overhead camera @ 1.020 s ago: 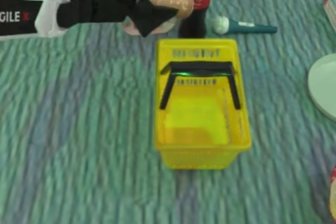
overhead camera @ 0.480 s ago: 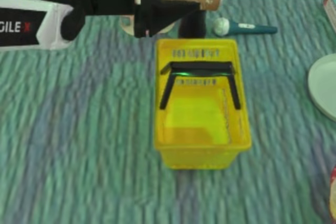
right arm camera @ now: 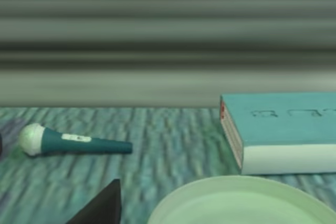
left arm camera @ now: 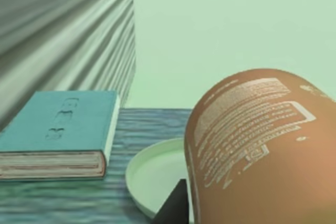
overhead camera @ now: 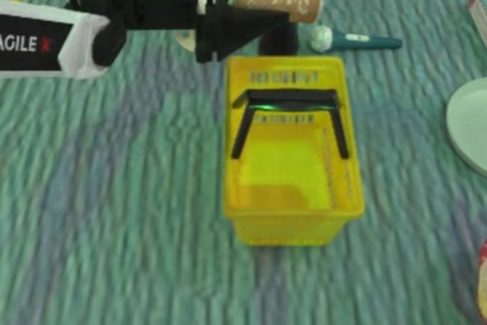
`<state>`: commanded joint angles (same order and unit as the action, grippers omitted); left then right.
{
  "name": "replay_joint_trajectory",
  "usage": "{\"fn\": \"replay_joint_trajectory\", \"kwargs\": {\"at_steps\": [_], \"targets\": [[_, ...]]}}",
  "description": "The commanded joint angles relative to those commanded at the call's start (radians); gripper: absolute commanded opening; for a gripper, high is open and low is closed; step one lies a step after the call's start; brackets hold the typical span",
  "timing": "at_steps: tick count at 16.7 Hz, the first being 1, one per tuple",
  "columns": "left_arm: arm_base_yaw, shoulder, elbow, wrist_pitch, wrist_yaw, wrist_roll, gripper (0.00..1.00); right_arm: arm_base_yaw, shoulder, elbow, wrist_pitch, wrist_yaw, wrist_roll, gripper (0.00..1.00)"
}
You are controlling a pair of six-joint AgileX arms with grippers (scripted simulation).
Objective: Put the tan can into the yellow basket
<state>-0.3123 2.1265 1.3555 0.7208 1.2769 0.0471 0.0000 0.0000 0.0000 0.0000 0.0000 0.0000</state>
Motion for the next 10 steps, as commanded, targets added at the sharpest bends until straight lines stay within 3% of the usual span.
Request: {"fn": "replay_joint_trajectory", "kwargs": {"at_steps": [6,10], "targets": [[0.017,0.169,-0.068,0.256,0.001,-0.006,0.0,0.0,0.0,0.0,0.0,0.0,0.0,1.0],[0.019,0.195,-0.08,0.286,0.0,-0.006,0.0,0.0,0.0,0.0,0.0,0.0,0.0,1.0]]}}
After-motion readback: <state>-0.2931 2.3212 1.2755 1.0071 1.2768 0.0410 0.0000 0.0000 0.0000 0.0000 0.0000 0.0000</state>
